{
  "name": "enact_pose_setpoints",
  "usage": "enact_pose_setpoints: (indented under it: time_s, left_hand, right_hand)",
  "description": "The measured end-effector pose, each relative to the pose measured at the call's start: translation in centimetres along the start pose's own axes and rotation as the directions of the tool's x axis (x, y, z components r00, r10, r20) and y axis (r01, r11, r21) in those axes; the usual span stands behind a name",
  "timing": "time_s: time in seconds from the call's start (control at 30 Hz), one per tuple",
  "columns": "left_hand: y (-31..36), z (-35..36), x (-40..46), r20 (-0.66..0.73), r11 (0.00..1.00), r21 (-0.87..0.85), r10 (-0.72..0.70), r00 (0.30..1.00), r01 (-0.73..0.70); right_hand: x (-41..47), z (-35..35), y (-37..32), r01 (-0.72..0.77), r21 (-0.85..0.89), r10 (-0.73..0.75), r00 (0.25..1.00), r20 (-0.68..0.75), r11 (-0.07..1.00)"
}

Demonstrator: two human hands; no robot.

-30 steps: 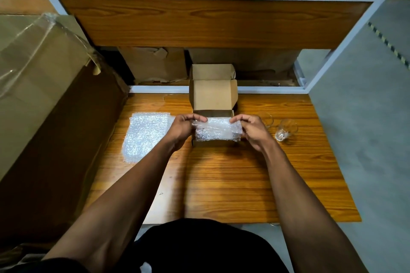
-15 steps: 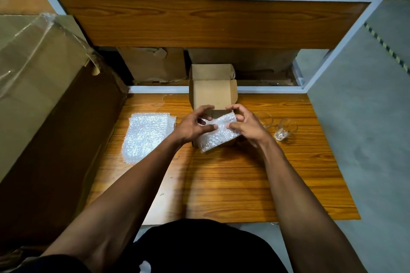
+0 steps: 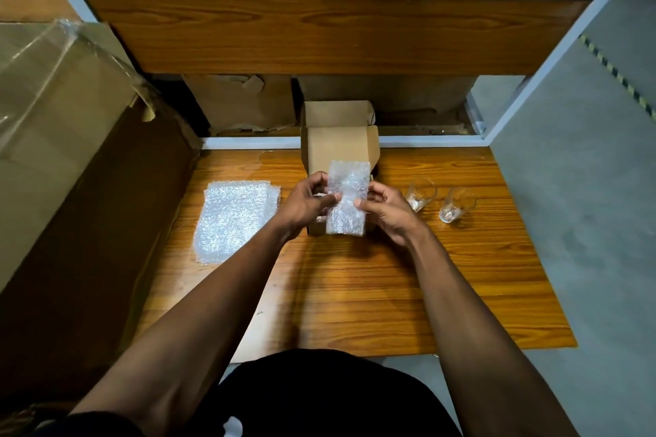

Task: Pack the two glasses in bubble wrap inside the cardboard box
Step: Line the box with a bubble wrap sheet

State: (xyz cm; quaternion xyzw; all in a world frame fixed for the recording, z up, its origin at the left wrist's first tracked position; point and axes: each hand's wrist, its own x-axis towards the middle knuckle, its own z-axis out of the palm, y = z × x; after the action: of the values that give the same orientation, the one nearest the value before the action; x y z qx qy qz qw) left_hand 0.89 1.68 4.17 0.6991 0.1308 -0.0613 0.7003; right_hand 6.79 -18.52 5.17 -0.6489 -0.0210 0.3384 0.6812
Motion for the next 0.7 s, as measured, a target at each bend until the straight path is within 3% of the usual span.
enact_pose_setpoints:
  time_s: [0.2, 0.47, 0.7]
  left_hand:
    - [0.0, -0.1, 0.5, 0.020, 0.988, -0.150, 0.030, 0.999, -0.026]
    - [-0.5, -0.4, 1.0, 0.133, 0.947, -0.311, -0.044, 0.990, 0.084]
    - [0.6, 0.0, 0.6, 0.081, 0.991, -0.123, -0.042, 0.996, 0.052]
  right_hand:
    - [0.4, -0.1, -0.2, 0.060, -0.008, -0.061, 0.998, -0.022, 0.998]
    - [0.9, 0.0, -0.5, 0.098, -0.015, -0.099, 0.989, -0.109, 0.995]
    - [1.4, 0.2, -0.4, 0.070, 0.020, -0.067, 0.990, -0.120, 0.997]
